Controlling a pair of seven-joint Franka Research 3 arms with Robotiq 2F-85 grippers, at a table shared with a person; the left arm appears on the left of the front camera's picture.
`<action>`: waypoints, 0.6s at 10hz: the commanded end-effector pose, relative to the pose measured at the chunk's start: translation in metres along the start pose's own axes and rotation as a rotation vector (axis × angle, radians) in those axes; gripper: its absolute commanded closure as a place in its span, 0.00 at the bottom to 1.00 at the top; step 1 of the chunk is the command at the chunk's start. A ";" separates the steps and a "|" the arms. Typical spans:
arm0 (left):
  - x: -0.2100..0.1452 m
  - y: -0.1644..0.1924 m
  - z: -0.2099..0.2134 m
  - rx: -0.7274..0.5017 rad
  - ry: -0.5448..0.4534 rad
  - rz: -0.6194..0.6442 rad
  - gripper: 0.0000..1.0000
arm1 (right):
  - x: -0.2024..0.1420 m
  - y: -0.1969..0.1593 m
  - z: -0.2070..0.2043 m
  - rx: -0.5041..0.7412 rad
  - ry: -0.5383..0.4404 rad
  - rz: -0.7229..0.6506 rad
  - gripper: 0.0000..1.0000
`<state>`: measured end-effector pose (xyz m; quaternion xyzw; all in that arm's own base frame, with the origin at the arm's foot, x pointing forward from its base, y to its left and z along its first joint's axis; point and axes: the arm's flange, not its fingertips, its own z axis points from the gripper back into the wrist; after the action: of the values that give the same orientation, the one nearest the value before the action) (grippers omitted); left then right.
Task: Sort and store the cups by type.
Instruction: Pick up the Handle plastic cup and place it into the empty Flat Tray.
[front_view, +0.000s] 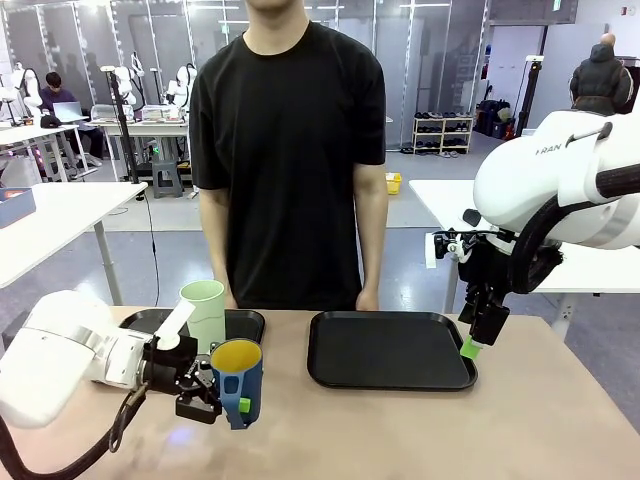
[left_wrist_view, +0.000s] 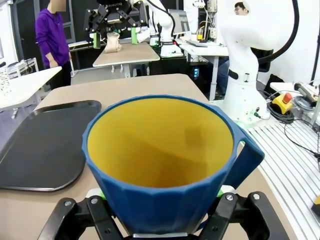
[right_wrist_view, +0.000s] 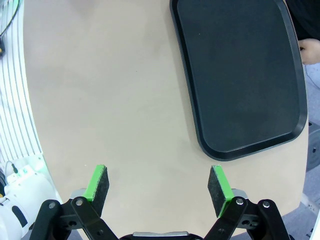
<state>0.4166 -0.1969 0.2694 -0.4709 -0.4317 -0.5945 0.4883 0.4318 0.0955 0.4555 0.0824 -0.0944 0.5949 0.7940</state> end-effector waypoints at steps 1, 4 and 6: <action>-0.004 0.015 -0.029 0.029 0.042 0.008 0.28 | -0.001 0.003 -0.002 -0.013 -0.006 -0.014 0.00; -0.002 0.054 -0.080 0.245 0.080 -0.035 0.28 | -0.001 0.003 -0.002 -0.013 -0.006 -0.014 0.00; -0.005 0.085 -0.114 0.277 -0.017 -0.006 0.28 | -0.001 0.003 -0.002 -0.013 -0.006 -0.014 0.00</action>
<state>0.4735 -0.3011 0.2683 -0.4148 -0.4909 -0.5328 0.5505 0.4318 0.0955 0.4556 0.0825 -0.0946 0.5949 0.7939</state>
